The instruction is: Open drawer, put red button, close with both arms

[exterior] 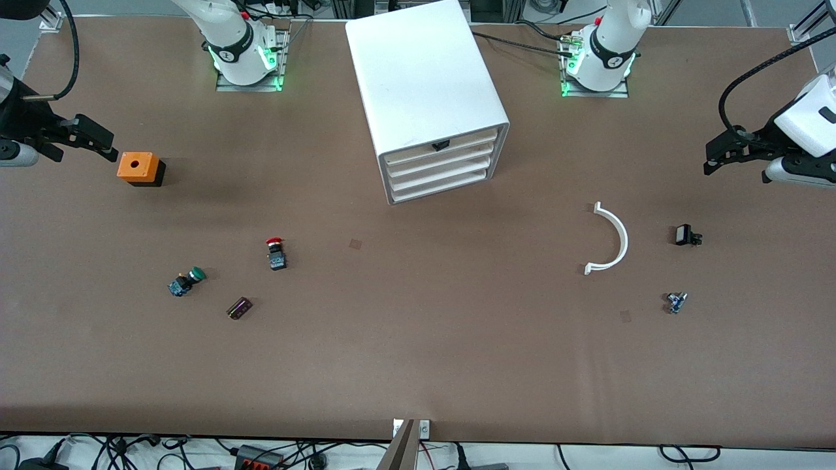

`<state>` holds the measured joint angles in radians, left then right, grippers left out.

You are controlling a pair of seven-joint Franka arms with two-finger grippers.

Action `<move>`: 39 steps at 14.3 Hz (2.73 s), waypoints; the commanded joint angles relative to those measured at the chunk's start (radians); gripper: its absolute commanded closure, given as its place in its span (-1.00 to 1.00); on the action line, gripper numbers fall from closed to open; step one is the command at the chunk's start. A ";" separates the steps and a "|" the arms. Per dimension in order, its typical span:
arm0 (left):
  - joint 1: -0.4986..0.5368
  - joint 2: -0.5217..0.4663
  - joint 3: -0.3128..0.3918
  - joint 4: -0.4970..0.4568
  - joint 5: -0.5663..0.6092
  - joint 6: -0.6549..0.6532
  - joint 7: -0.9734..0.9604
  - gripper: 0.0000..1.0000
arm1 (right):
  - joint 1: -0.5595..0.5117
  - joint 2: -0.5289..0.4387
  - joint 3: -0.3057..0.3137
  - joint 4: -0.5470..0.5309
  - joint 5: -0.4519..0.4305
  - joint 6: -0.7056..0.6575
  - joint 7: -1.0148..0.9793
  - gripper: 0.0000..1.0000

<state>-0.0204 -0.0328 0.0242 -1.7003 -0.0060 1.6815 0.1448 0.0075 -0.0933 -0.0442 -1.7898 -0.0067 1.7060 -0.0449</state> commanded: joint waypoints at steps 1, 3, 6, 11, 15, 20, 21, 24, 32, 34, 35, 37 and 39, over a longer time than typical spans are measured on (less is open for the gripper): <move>-0.001 0.008 -0.001 0.025 -0.015 -0.022 0.004 -1.00 | -0.003 0.007 0.004 0.012 -0.004 -0.006 0.003 -1.00; -0.001 0.008 -0.001 0.027 -0.014 -0.022 0.004 -1.00 | -0.003 0.007 0.004 0.012 -0.006 -0.006 0.003 -1.00; -0.001 0.008 -0.001 0.027 -0.014 -0.022 0.002 -1.00 | -0.001 0.009 0.006 0.012 -0.006 -0.006 0.003 -1.00; -0.024 0.016 -0.003 0.027 -0.015 -0.126 0.006 -1.00 | 0.014 0.070 0.006 0.013 -0.004 0.007 0.005 -1.00; -0.105 0.022 -0.006 0.027 -0.023 -0.339 0.009 -1.00 | 0.038 0.148 0.007 0.020 0.002 0.063 -0.001 -1.00; -0.107 0.112 -0.007 0.015 -0.211 -0.531 0.018 -1.00 | 0.158 0.311 0.006 0.139 -0.038 0.055 0.008 -1.00; -0.089 0.137 -0.006 0.010 -0.294 -0.531 0.045 -1.00 | 0.164 0.340 0.006 0.141 -0.029 0.060 0.008 -1.00; -0.082 0.218 -0.006 0.005 -0.457 -0.472 0.088 -1.00 | 0.215 0.421 0.007 0.142 0.014 0.110 0.005 -1.00; -0.110 0.390 -0.108 -0.168 -0.794 -0.018 0.362 -1.00 | 0.299 0.653 0.007 0.142 0.030 0.349 -0.015 -1.00; -0.110 0.430 -0.125 -0.220 -0.905 0.041 0.500 -1.00 | 0.301 0.696 0.007 0.139 0.030 0.388 -0.015 -1.00; -0.112 0.447 -0.128 -0.237 -0.952 0.047 0.550 -1.00 | 0.302 0.708 0.007 0.138 0.030 0.394 -0.015 -1.00; -0.115 0.479 -0.144 -0.261 -1.012 0.063 0.637 -1.00 | 0.316 0.731 0.006 0.132 0.025 0.388 -0.015 -1.00; -0.113 0.494 -0.155 -0.304 -1.100 0.063 0.720 -0.86 | 0.313 0.747 0.006 0.121 0.025 0.388 -0.015 -1.00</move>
<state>-0.1435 0.4651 -0.1104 -1.9593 -1.0314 1.7291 0.7767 0.3153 0.6417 -0.0340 -1.6721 0.0116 2.0990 -0.0449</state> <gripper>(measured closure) 0.004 0.000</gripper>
